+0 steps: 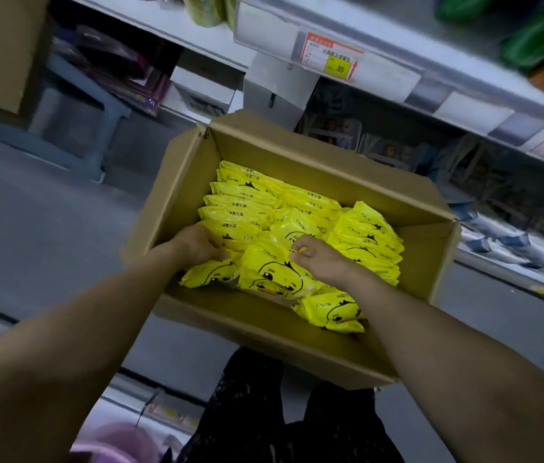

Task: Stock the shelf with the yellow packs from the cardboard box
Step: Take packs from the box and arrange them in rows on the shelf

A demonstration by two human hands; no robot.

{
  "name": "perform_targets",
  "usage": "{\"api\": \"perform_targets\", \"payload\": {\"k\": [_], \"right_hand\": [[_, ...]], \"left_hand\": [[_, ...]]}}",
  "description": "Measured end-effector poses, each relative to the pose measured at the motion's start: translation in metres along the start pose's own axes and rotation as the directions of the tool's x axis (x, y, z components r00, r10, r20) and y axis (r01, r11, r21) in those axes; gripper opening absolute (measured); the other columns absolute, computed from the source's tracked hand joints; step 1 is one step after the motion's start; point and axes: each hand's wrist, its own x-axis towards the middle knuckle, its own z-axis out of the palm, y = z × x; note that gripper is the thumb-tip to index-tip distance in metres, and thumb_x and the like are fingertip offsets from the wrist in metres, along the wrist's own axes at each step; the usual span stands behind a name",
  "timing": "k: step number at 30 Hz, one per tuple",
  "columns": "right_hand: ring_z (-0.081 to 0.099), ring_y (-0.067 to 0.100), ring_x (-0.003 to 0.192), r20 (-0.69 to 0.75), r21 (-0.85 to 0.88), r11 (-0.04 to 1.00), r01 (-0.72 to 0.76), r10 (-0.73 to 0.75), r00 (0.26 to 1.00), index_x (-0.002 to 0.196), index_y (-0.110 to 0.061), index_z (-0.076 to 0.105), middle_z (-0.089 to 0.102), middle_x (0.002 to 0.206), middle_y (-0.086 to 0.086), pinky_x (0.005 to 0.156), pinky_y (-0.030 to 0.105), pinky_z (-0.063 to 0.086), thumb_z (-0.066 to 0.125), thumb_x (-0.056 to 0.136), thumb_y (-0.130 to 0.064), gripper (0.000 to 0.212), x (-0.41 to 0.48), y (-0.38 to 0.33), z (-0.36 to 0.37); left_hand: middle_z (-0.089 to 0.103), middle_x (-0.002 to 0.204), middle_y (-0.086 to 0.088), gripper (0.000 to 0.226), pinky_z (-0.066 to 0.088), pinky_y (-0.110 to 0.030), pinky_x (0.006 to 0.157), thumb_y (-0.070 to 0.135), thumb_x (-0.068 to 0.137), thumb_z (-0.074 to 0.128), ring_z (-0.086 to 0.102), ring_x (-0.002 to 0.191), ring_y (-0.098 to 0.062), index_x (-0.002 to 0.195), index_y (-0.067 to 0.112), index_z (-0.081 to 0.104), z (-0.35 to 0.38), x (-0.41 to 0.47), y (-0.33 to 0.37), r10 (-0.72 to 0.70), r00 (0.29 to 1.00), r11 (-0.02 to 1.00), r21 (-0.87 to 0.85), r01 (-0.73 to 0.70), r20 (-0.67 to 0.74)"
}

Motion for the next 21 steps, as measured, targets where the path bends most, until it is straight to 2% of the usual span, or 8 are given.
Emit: {"api": "perform_targets", "payload": {"k": [4, 8, 11, 15, 17, 19, 20, 21], "right_hand": [[0.054, 0.022, 0.09, -0.14, 0.028, 0.998, 0.049, -0.044, 0.989, 0.128, -0.014, 0.054, 0.059, 0.117, 0.011, 0.077, 0.031, 0.042, 0.051, 0.103, -0.032, 0.031, -0.034, -0.005, -0.03], [0.052, 0.014, 0.078, -0.231, 0.021, 0.997, 0.074, -0.067, 0.971, 0.114, -0.019, 0.059, 0.056, 0.104, 0.001, 0.06, 0.023, 0.037, 0.053, 0.101, -0.039, 0.025, -0.08, 0.006, -0.066], [0.058, 0.016, 0.098, -0.306, 0.116, 0.985, 0.127, -0.086, 0.948, 0.098, -0.021, 0.065, 0.063, 0.106, -0.002, 0.07, 0.024, 0.041, 0.066, 0.089, -0.054, 0.035, -0.126, 0.02, -0.102], [0.066, 0.015, 0.102, -0.325, 0.194, 0.962, 0.19, -0.12, 0.938, 0.106, -0.023, 0.07, 0.072, 0.109, -0.005, 0.091, 0.033, 0.05, 0.076, 0.053, -0.081, 0.079, -0.195, 0.048, -0.151], [0.073, 0.023, 0.095, -0.304, 0.313, 0.916, 0.252, -0.154, 0.94, 0.114, -0.015, 0.067, 0.077, 0.102, 0.004, 0.093, 0.045, 0.056, 0.09, 0.055, -0.059, 0.077, -0.223, 0.07, -0.175], [0.074, 0.027, 0.089, -0.297, 0.357, 0.885, 0.298, -0.195, 0.935, 0.12, -0.005, 0.06, 0.077, 0.099, 0.011, 0.087, 0.046, 0.059, 0.09, 0.07, -0.024, 0.062, -0.255, 0.091, -0.2], [0.074, 0.028, 0.089, -0.307, 0.334, 0.887, 0.319, -0.218, 0.926, 0.12, -0.004, 0.059, 0.077, 0.099, 0.011, 0.086, 0.046, 0.059, 0.088, 0.071, -0.017, 0.059, -0.271, 0.103, -0.214], [0.074, 0.028, 0.091, -0.319, 0.308, 0.888, 0.341, -0.241, 0.916, 0.119, -0.005, 0.06, 0.077, 0.1, 0.01, 0.086, 0.047, 0.059, 0.089, 0.071, -0.016, 0.057, -0.288, 0.115, -0.227]], "left_hand": [[0.068, 0.114, -0.017, 0.029, 0.047, -0.041, 0.098, 0.028, 0.091, 0.068, 0.06, 0.112, -0.033, 0.105, 0.003, 0.072, -0.007, -0.035, 0.021, -0.003, 0.996, 0.981, -0.192, -0.013, -0.086], [0.064, 0.105, -0.011, 0.018, 0.046, -0.035, 0.082, 0.028, 0.096, 0.06, 0.058, 0.099, -0.028, 0.096, 0.011, 0.065, 0.004, -0.076, 0.058, -0.009, 0.992, 0.895, -0.443, -0.049, -0.129], [0.064, 0.116, -0.01, 0.025, 0.054, -0.039, 0.082, 0.041, 0.095, 0.059, 0.061, 0.105, -0.029, 0.099, 0.018, 0.064, 0.022, -0.111, 0.101, 0.041, 0.982, 0.855, -0.502, -0.131, -0.186], [0.06, 0.123, -0.005, 0.045, 0.054, -0.031, 0.068, 0.05, 0.085, 0.068, 0.057, 0.108, -0.023, 0.102, 0.009, 0.066, 0.057, -0.156, 0.171, 0.073, 0.969, 0.768, -0.607, -0.205, -0.234], [0.051, 0.131, -0.004, 0.048, 0.05, -0.025, 0.063, 0.043, 0.084, 0.072, 0.048, 0.115, -0.019, 0.111, 0.006, 0.061, 0.079, -0.181, 0.21, 0.092, 0.969, 0.717, -0.66, -0.223, -0.227], [0.043, 0.144, -0.007, 0.064, 0.049, -0.025, 0.063, 0.033, 0.081, 0.077, 0.045, 0.127, -0.023, 0.131, 0.006, 0.05, 0.104, -0.197, 0.244, 0.133, 0.965, 0.696, -0.672, -0.254, -0.227], [0.047, 0.142, -0.006, 0.067, 0.048, -0.026, 0.064, 0.027, 0.081, 0.079, 0.048, 0.126, -0.023, 0.135, 0.005, 0.047, 0.116, -0.203, 0.261, 0.151, 0.963, 0.698, -0.666, -0.263, -0.222], [0.058, 0.127, -0.004, 0.053, 0.049, -0.026, 0.064, 0.02, 0.081, 0.078, 0.058, 0.113, -0.019, 0.126, 0.007, 0.052, 0.127, -0.213, 0.28, 0.169, 0.961, 0.695, -0.665, -0.274, -0.219]]}}
